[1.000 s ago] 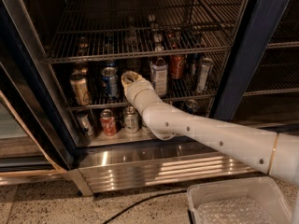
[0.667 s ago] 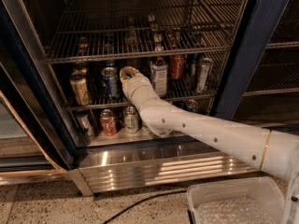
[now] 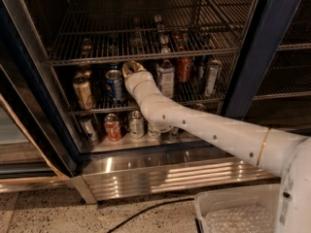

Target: Pick water bottle from middle shelf of fridge

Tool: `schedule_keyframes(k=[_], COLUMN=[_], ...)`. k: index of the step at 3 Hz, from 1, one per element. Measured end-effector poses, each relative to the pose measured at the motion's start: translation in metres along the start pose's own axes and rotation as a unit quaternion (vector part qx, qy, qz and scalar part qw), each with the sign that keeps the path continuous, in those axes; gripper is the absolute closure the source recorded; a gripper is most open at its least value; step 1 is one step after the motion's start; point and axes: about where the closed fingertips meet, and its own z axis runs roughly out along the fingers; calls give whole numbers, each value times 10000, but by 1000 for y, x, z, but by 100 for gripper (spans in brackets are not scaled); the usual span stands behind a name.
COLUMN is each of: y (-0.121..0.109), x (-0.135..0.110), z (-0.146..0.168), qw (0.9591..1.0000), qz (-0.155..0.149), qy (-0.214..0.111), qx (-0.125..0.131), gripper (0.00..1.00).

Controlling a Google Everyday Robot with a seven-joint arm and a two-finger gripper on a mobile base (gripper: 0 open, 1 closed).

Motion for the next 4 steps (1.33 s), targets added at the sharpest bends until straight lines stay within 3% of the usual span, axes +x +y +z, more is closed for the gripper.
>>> schedule_keyframes(k=[3, 4], y=[-37, -36], x=[6, 10], z=[27, 28], qw=[9987, 9986], qz=[-130, -131], qy=[82, 116], qx=[484, 500], gripper=[100, 100])
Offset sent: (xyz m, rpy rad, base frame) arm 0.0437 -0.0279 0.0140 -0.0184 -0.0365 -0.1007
